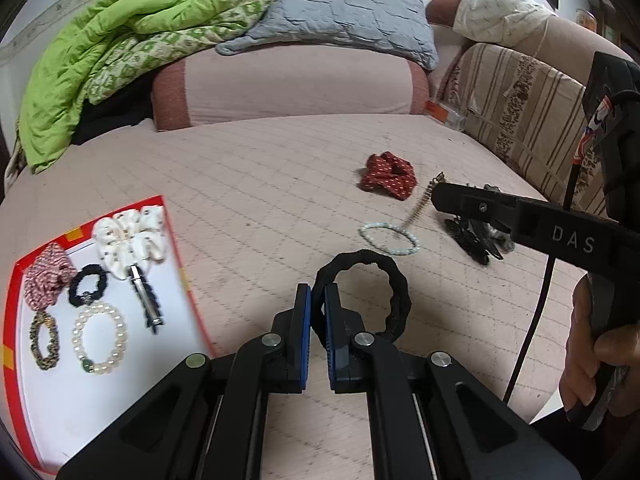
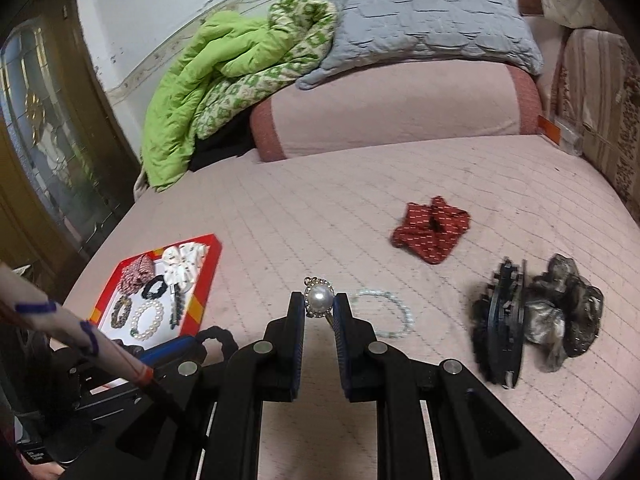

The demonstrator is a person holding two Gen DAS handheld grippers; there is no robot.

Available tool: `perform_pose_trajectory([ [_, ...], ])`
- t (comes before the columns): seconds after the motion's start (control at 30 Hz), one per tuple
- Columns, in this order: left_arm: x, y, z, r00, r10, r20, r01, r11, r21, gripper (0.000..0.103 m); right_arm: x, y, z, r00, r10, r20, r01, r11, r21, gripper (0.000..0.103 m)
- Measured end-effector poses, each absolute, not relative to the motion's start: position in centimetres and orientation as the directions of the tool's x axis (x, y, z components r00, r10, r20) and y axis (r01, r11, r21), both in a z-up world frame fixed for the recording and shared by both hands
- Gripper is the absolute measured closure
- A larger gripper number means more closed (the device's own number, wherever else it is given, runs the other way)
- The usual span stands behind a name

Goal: Organize jewelry
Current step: 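Carry the black hair tie and pearl pendant over the red tray with both tools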

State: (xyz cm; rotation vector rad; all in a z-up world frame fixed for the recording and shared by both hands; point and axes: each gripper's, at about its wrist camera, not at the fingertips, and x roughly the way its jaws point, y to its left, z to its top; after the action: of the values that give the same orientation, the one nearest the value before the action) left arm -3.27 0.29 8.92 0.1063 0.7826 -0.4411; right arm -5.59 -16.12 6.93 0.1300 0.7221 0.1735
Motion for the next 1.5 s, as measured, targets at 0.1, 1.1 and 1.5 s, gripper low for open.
perform_pose_trajectory([
  [0.1, -3.2, 1.7, 9.2, 0.636, -0.331, -0.697, 0.398, 0.915, -0.072, 0.097, -5.2, -14.7, 7.0, 0.732, 0.218, -0.645, -0.139, 0.975, 0.172, 0.087],
  [1.1, -3.7, 21.2, 7.3, 0.669, -0.146, -0.729, 0.056, 0.988, -0.147, 0.097, -4.7, 3.0, 4.1, 0.574, 0.423, -0.702, -0.425, 0.886, 0.186, 0.087],
  [1.5, -2.7, 22.2, 5.2, 0.618, -0.127, -0.775, 0.016, 0.989, -0.149, 0.097, -3.9, 4.9, 1.2, 0.504, 0.408, -0.761, -0.444, 0.878, 0.177, 0.087],
])
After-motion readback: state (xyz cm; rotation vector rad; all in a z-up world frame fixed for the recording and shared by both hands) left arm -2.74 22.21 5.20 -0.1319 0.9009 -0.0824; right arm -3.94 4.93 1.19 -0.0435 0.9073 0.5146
